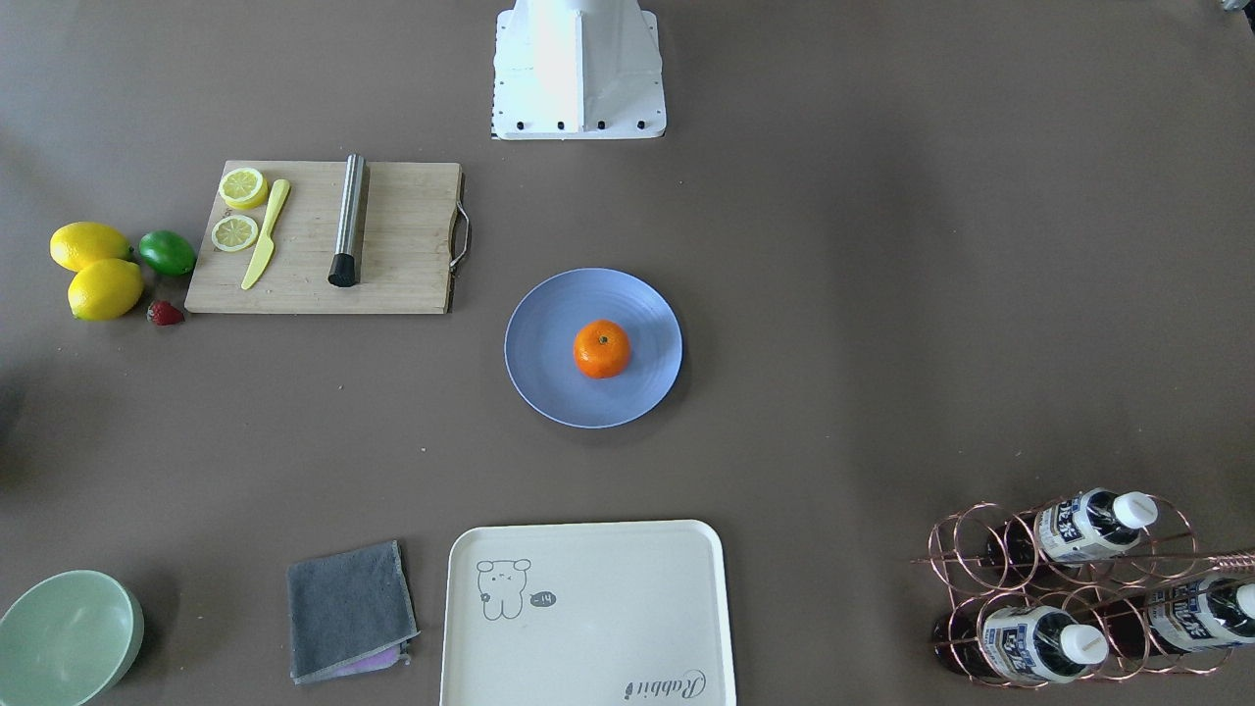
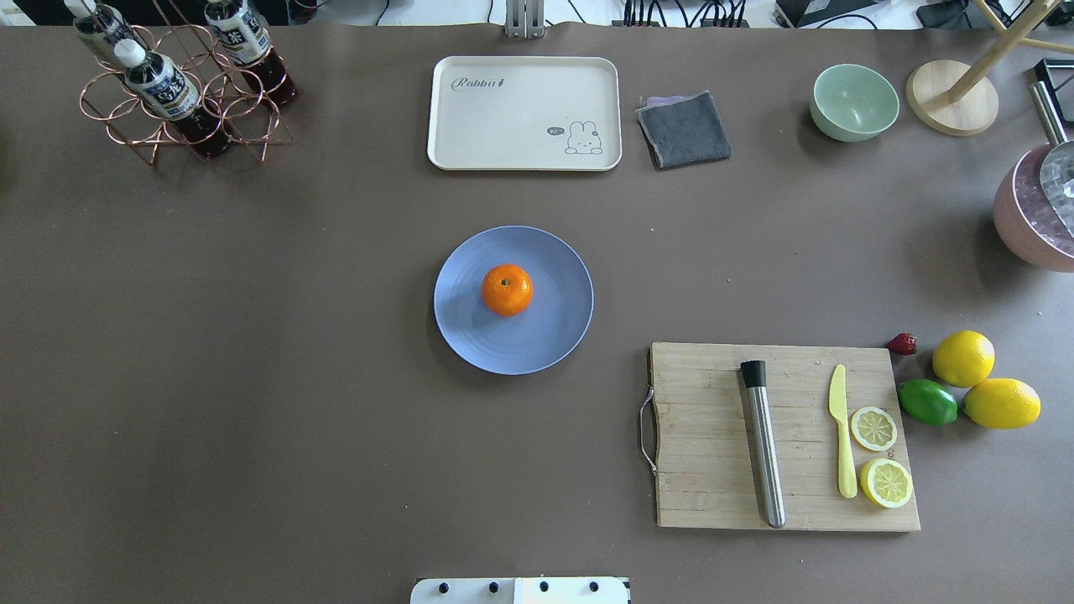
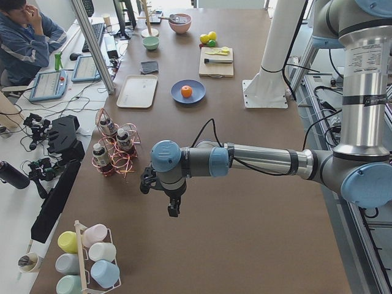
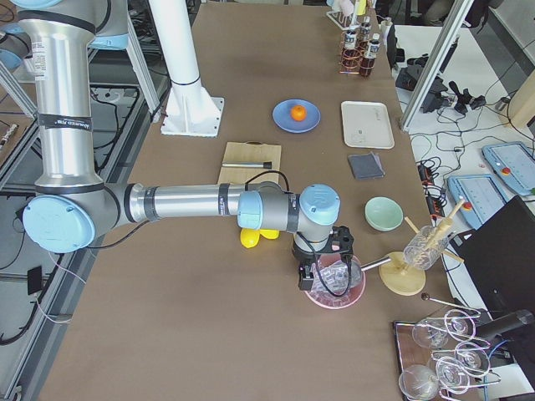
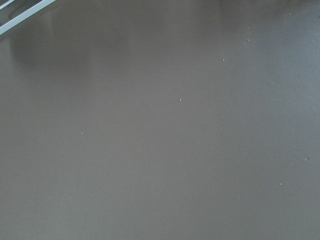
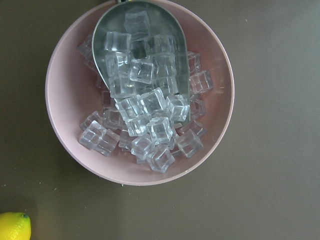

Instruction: Pick orange to plate

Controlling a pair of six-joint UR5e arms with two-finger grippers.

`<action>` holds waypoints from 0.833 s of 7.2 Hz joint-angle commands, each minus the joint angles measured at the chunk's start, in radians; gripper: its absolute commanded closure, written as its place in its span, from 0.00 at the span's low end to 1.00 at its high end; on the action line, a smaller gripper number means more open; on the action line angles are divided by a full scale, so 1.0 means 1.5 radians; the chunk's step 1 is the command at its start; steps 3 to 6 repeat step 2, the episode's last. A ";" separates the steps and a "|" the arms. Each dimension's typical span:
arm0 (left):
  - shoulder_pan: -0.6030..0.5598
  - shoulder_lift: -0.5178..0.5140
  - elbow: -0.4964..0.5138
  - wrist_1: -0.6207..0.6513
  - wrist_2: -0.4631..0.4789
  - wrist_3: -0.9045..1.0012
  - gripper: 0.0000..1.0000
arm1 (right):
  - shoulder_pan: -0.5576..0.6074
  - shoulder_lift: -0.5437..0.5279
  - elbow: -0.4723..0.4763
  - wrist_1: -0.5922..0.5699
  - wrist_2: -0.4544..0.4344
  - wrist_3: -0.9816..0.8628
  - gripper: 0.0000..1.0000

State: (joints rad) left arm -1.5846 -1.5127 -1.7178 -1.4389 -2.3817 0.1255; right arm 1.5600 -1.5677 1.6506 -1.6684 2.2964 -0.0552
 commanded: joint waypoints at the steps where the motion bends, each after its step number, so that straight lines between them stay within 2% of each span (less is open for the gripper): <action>1: 0.000 0.001 0.002 0.000 0.000 -0.002 0.02 | 0.000 0.000 0.000 0.000 0.000 0.001 0.00; 6: 0.000 0.001 0.007 0.000 0.000 -0.002 0.02 | 0.000 0.000 0.000 0.000 0.000 0.001 0.00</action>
